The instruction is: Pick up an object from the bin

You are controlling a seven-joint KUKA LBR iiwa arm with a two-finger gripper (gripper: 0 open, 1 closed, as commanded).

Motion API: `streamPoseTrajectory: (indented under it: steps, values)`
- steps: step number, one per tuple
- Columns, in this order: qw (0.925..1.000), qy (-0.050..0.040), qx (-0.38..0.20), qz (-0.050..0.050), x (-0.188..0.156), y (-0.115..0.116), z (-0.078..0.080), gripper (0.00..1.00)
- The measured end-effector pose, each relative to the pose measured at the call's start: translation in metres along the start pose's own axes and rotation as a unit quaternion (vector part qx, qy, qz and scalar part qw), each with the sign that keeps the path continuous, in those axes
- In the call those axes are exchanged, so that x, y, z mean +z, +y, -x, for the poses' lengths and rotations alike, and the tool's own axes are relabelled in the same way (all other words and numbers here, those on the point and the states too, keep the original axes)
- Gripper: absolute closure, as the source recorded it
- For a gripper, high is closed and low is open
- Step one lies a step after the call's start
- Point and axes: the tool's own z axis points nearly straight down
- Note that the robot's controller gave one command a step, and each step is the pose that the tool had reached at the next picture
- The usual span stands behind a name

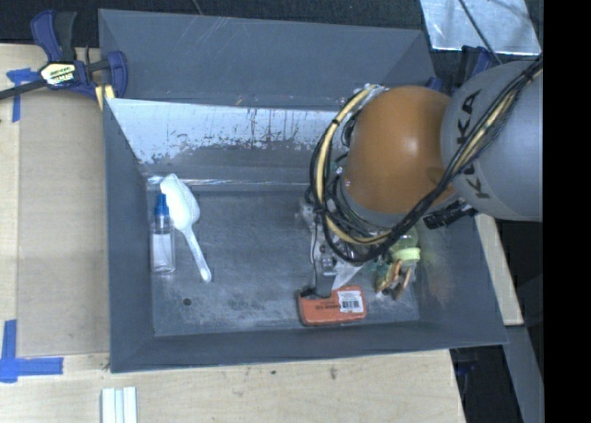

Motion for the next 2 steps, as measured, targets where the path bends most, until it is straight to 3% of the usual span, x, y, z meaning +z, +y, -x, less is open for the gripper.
streamPoseTrajectory:
  steps: [1,2]
  values:
    - [1.0000,-0.0040,0.001,0.000,-0.004,0.000,0.002,0.00]
    - [0.9998,-0.0040,-0.018,0.000,-0.033,-0.035,0.019,0.00]
